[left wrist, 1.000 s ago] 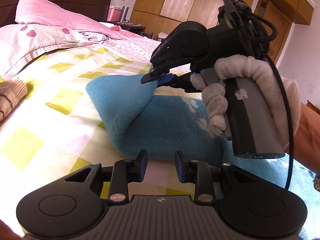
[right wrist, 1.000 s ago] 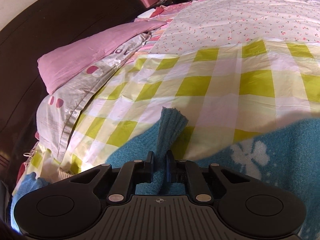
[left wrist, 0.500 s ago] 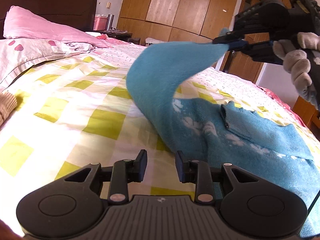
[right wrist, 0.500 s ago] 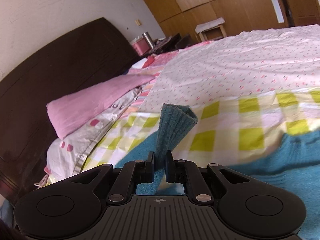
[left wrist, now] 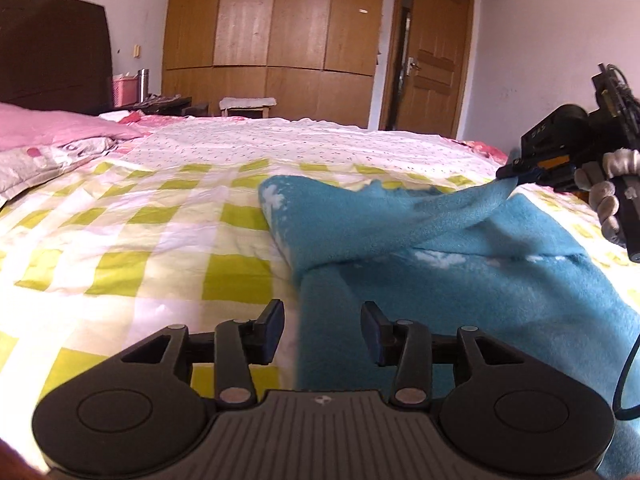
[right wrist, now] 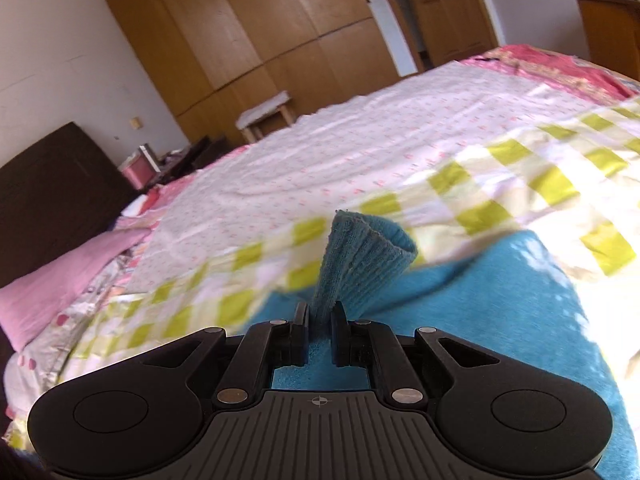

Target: Fold small clothes

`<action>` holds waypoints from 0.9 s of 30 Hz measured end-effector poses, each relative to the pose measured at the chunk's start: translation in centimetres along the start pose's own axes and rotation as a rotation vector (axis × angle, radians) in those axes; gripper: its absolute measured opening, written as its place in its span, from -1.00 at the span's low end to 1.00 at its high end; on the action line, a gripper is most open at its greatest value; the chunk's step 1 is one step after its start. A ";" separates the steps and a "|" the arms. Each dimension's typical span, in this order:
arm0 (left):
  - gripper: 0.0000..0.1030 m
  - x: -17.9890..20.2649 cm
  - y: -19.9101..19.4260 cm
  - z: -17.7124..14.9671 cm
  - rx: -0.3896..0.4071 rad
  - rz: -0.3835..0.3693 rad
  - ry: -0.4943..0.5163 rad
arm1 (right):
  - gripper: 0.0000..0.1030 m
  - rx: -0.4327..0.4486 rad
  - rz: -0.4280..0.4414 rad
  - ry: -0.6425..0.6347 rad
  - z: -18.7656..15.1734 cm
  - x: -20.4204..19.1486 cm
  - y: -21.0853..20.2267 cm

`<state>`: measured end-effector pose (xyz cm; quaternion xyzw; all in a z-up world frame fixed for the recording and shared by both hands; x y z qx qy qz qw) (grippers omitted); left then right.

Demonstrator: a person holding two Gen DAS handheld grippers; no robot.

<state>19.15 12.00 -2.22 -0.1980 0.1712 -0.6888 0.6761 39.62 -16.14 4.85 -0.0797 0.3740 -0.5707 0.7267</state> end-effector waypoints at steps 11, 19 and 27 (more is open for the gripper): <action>0.00 1.8 -0.3 -0.3 -0.052 0.039 -0.019 | -0.67 -0.062 0.029 0.154 -4.2 6.0 1.1; 0.00 3.6 0.0 1.6 -0.028 0.049 0.047 | -0.64 -0.064 0.040 0.217 -3.6 7.3 1.3; 0.03 9.1 2.2 5.6 0.068 0.001 0.195 | -0.77 -0.038 0.131 0.090 -2.5 3.9 -0.3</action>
Point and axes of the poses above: each gripper's, at about its wrist camera, not at the fingertips, and y roughly the way its jaws point, x to its right, z to its top, the point moved 3 cm from there along y, roughly the way its jaws point, and after that the axes turned 6 degrees about z, right-handed, at the moved point
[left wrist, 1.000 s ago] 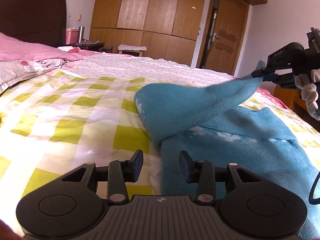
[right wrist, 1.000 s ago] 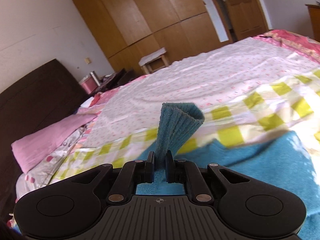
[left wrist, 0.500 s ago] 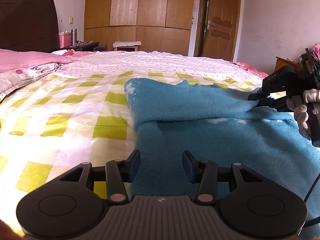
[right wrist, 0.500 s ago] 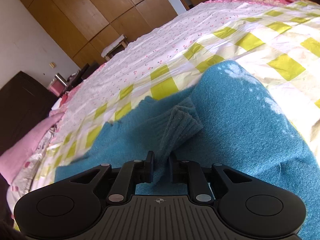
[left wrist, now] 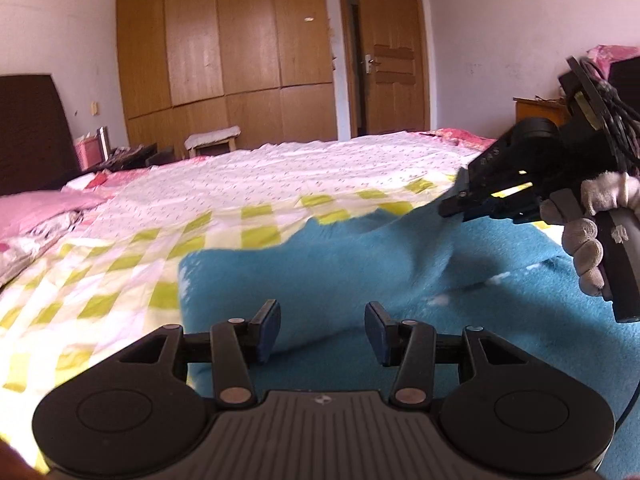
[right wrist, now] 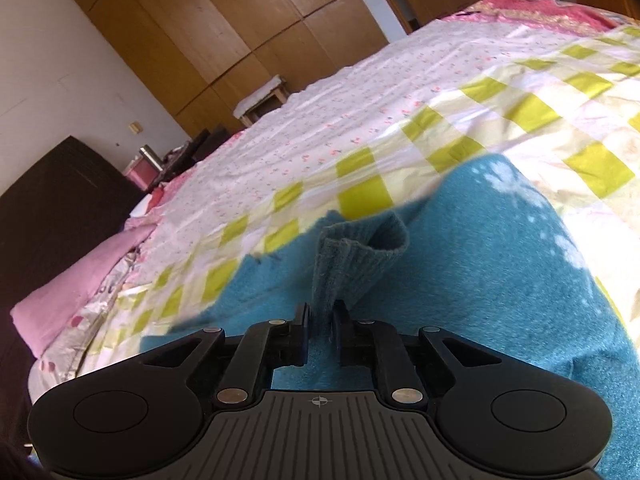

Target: Fold small clothes

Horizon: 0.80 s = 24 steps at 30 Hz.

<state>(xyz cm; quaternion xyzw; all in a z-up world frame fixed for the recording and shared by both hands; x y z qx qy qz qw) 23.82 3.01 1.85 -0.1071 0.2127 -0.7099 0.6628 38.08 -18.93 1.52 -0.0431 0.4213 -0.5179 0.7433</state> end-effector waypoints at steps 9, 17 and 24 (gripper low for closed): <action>0.36 6.7 3.8 3.7 0.129 -0.037 0.131 | -0.78 -0.044 0.132 -0.102 1.9 -4.3 -2.1; -0.39 6.4 7.5 5.9 0.110 0.021 0.086 | -0.78 -0.107 0.199 -0.146 1.3 -5.8 -2.9; -0.66 -6.7 5.2 6.8 0.065 0.010 -0.356 | -0.70 -0.032 0.318 -0.198 1.3 -8.0 -5.1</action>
Point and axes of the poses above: each gripper's, at about its wrist camera, not at the fingertips, and y roughly the way its jaws point, x to its right, z to its top, the point moved 3 cm from there along y, roughly the way its jaws point, and after that the axes turned 6 degrees about z, right-handed, at the moved point
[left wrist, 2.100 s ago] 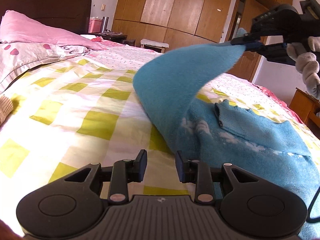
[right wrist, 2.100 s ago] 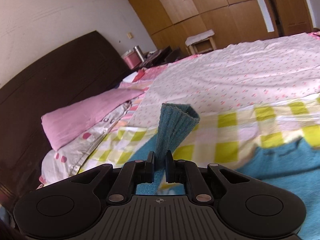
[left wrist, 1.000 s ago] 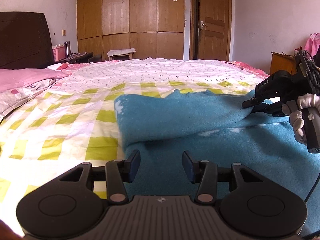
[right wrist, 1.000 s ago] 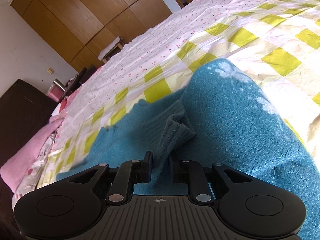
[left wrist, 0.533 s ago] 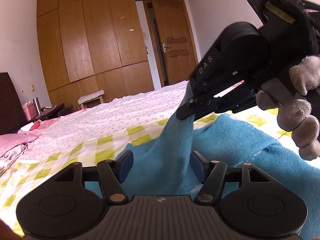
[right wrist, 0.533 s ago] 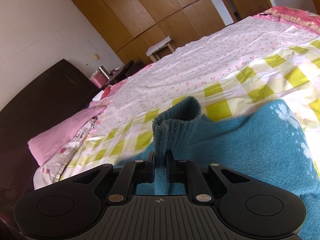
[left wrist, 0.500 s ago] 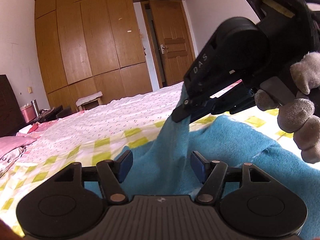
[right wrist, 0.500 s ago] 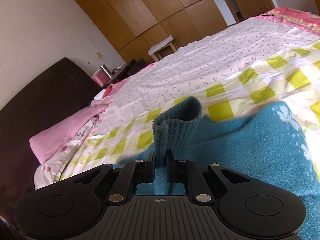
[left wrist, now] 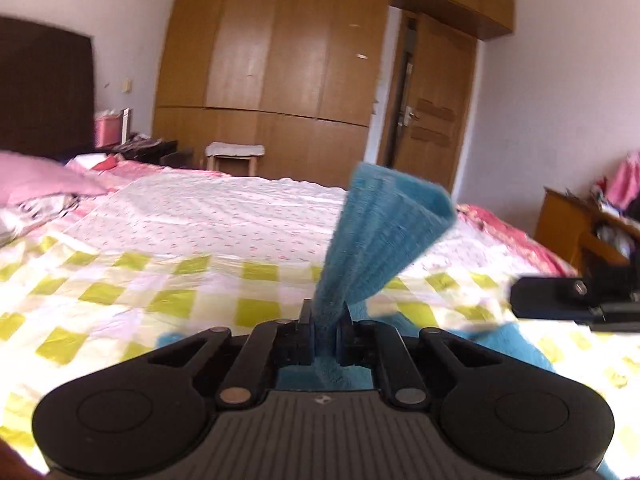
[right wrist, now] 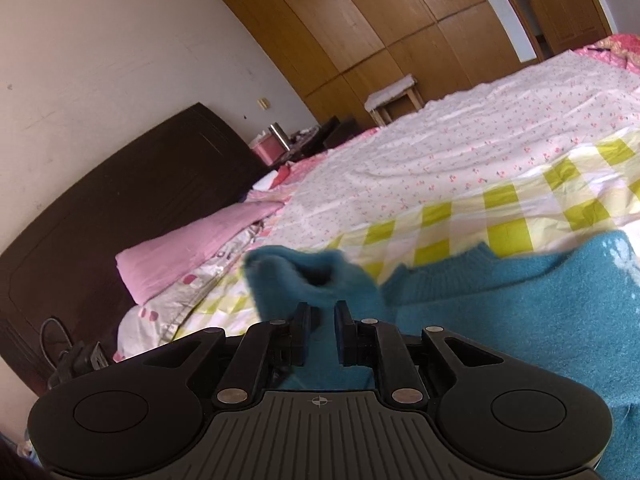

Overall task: Fold small clothes
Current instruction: 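Grasp the other sleeve cuff with the left gripper and lift it up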

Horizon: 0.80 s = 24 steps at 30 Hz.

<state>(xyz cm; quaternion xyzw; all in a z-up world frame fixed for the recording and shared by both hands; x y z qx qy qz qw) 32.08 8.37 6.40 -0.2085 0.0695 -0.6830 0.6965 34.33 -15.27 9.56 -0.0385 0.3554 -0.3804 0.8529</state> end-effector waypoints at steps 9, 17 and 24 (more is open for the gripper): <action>-0.69 -15.5 -6.9 4.8 0.131 0.212 -0.200 | -0.53 -0.170 -0.242 -0.489 -6.2 -1.8 7.1; -0.69 -19.1 -7.3 5.1 0.154 0.227 -0.231 | -0.19 -0.288 -0.314 -0.866 -12.2 -4.3 15.9; -0.69 -19.5 -7.2 4.9 0.158 0.186 -0.258 | -0.62 -0.302 -0.342 -0.832 -12.2 -4.1 18.0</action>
Point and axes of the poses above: each gripper's, at about its wrist camera, not at the fingertips, and y roughly the way its jaws point, x to its right, z to its top, the point moved 3 cm from there along y, roughly the way its jaws point, and after that the axes turned 6 degrees about z, right-handed, at the moved point
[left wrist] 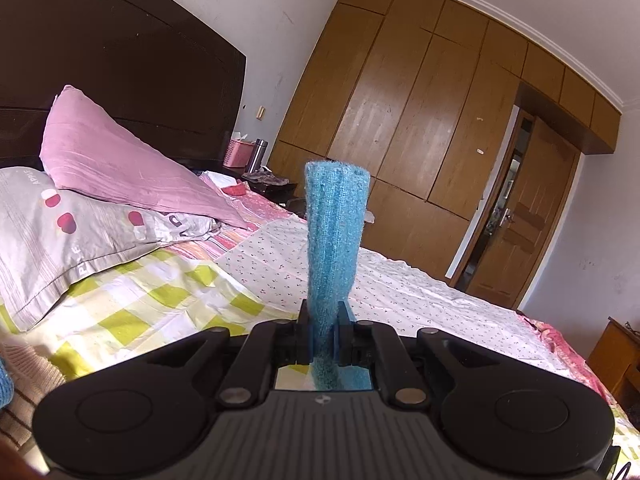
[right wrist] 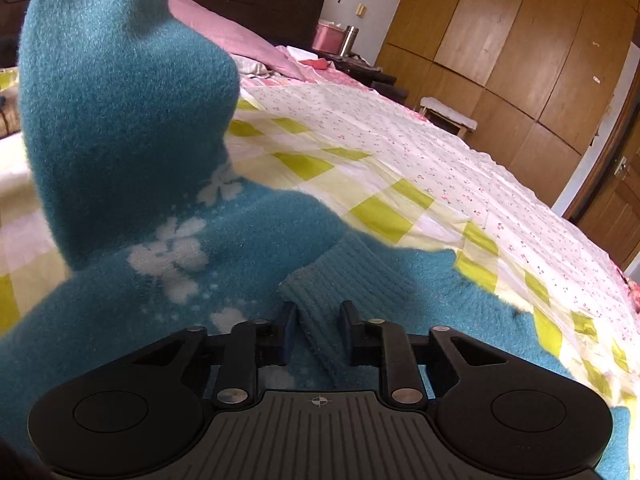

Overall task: Fold small clothes
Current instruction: 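Grasp the other sleeve cuff with the left gripper and lift it up, then lay the held sleeve across the sweater body and open the left gripper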

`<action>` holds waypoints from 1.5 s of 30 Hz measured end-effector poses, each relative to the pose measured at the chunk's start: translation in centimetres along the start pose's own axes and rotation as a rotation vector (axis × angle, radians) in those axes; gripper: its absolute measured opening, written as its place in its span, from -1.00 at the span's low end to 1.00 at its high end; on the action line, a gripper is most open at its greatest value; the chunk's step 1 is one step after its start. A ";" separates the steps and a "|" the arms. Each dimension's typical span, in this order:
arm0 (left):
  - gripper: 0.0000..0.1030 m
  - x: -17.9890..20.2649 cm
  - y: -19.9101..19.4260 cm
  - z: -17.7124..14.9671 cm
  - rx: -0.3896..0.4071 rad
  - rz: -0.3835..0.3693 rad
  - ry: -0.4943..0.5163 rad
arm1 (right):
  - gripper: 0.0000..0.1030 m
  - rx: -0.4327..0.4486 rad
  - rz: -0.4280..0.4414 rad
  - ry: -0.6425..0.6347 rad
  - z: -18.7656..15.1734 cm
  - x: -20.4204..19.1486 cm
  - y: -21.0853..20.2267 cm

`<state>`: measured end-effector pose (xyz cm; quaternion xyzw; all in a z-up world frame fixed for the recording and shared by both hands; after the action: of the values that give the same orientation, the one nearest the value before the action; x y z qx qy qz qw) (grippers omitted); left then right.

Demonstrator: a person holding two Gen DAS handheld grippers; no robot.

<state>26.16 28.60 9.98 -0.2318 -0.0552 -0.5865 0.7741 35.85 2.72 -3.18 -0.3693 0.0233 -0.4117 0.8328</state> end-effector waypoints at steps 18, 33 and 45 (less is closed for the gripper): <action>-0.69 4.0 -0.1 -0.2 -0.028 -0.111 0.026 | -0.61 0.054 0.076 0.097 1.9 -2.5 -1.5; -0.69 21.3 2.1 -6.1 -0.154 -0.404 0.128 | -0.61 0.061 0.056 0.426 -7.4 5.7 -13.2; -0.39 29.8 3.6 -18.8 -0.387 -0.427 0.365 | -0.56 0.063 -0.022 0.665 -15.2 12.3 -17.5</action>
<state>35.19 -4.93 2.93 -0.2487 0.1493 -0.7666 0.5729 27.09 -21.81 0.13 -0.1890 0.2770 -0.5190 0.7862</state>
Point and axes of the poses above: each gripper's, at about its wrist camera, not at the fingertips, and y roughly the way its jaws point, x to its right, z to its top, the point moved 3 cm from there along y, roughly the way its jaws point, and after that the axes turned 6 degrees about z, right-handed, at the moved point
